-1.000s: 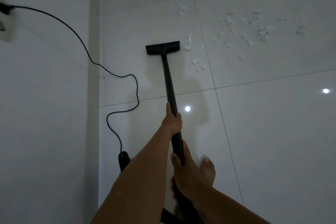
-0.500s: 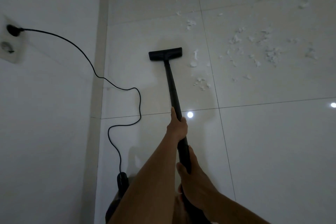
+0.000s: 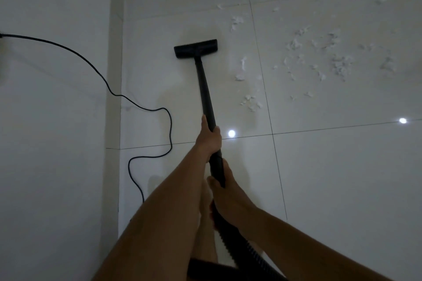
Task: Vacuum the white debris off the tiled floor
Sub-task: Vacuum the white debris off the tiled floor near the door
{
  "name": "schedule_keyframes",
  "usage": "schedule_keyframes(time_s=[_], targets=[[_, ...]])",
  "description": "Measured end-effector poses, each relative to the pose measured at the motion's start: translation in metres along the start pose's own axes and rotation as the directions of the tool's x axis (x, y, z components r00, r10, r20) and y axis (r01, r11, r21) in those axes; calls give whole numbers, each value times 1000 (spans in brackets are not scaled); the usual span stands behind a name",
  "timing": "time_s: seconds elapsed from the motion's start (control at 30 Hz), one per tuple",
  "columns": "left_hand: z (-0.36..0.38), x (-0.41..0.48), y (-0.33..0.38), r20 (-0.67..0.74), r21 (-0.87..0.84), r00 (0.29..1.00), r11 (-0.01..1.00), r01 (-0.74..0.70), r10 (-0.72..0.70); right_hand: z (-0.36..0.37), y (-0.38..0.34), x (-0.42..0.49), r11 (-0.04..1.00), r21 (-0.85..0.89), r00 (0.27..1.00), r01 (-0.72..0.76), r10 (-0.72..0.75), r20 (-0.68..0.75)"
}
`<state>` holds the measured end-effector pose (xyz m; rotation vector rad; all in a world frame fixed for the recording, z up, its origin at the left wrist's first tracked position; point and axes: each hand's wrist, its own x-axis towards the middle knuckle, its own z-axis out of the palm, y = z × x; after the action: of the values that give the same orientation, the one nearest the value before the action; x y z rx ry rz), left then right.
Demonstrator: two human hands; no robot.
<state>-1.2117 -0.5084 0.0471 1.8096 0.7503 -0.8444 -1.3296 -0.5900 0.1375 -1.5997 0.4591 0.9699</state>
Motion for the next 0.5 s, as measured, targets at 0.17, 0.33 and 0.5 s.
schedule_keyframes(time_s=[0.17,0.33,0.5], targets=[[-8,13,-3,-1,-32,1000,999,-8,8,6,-9,6,998,60,1000,-19,17,23],[-13,17,7,9,-32,1000,999,0,0,11,-16,7,999,-16,995,-42,41,-95],[-24,27,8,11,-25,999,999,-35,35,19,-28,10,999,7,990,-33,34,-135]])
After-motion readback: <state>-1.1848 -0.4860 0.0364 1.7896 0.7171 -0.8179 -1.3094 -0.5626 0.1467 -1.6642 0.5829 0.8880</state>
